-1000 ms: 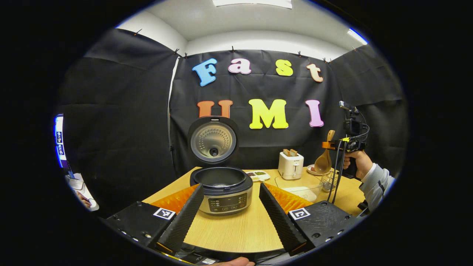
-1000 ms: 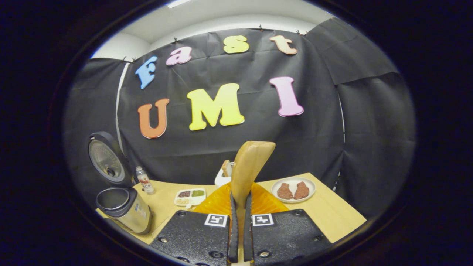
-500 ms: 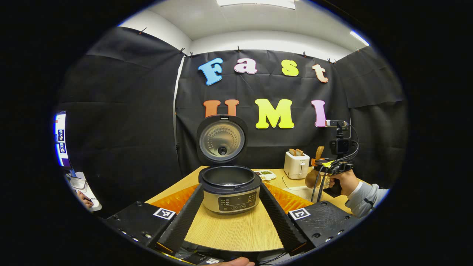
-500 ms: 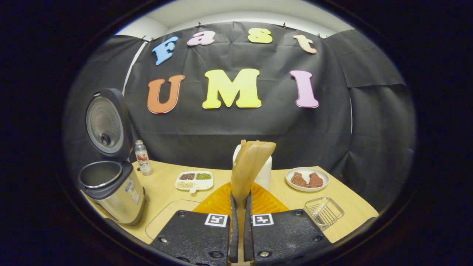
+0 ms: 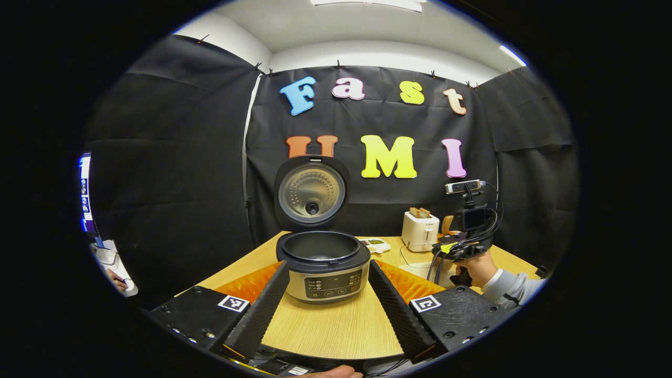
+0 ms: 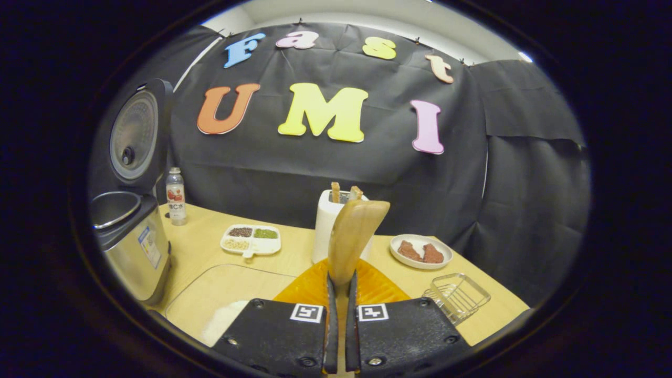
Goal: Close the left gripper, press the button to open the rice cooker; take a wooden spoon from the chopstick holder with the right hand, scoop a spoonful of rice and pour it into the rice cooker, then put the wooden spoon back into the chopstick holder.
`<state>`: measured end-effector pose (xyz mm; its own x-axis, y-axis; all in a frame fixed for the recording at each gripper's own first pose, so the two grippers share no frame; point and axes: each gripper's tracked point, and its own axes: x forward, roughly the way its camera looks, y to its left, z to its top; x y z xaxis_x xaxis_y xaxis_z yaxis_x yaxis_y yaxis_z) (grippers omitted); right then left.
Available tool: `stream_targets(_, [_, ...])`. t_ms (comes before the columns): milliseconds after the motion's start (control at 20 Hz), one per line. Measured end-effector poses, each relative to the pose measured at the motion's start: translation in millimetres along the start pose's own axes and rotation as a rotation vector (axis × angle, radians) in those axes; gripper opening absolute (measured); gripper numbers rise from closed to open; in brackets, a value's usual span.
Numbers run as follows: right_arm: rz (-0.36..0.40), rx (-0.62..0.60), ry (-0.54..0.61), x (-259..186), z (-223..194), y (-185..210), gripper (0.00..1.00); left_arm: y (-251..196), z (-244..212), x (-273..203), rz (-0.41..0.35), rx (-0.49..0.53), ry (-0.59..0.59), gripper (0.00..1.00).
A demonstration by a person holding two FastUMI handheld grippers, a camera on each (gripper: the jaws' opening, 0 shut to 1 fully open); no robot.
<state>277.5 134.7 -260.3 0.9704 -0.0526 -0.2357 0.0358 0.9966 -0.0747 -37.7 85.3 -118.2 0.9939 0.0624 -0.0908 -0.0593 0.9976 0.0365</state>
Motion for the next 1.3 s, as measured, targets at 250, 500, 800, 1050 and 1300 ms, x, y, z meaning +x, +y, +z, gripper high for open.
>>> stream_targets(250, [0.193,0.212,0.12,-18.3,-9.8,40.0,0.11,2.8,-1.0,-3.1,-0.002,-0.005,0.001,0.96])
stream_targets(500, [0.243,0.437,0.225,-22.2,-15.2,37.3,0.11,-1.0,-4.3,-3.0,-0.007,-0.006,0.019,0.96])
stream_targets(800, [0.313,0.633,0.297,-19.0,-18.4,35.0,0.11,2.7,-6.0,-5.1,0.004,-0.019,0.028,0.96])
stream_targets(1050, [0.354,0.759,0.313,-21.4,-14.4,33.5,0.1,3.5,-9.7,-4.0,0.009,-0.013,0.04,0.96])
stream_targets(1300, [0.295,0.876,0.244,-25.6,-7.3,13.2,0.1,-7.9,-9.3,0.3,-0.002,-0.013,0.048,0.96])
